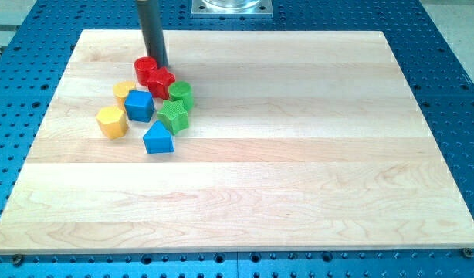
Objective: Place the yellow hexagon vertically below the yellow heart
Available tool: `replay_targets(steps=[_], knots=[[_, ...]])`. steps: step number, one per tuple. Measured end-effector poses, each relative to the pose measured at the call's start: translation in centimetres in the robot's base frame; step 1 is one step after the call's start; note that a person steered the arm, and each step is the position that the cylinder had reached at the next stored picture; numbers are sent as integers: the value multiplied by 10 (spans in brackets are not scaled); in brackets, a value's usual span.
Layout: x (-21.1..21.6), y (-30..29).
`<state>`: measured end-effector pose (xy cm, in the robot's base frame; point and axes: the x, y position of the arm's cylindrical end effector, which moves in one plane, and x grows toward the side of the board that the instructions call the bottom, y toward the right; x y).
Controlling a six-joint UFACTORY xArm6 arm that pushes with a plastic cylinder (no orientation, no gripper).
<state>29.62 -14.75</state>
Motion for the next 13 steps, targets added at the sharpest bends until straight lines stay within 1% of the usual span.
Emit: replay_targets(steps=[1,2,3,4,5,6,7,8,9,10,12,13], knots=[[22,-8],[-2,-34],[27,-24],[30,-38],[44,-70],[91,-85],[116,-64],[134,-58],[164,-115],[227,-64],[227,29],[204,46]])
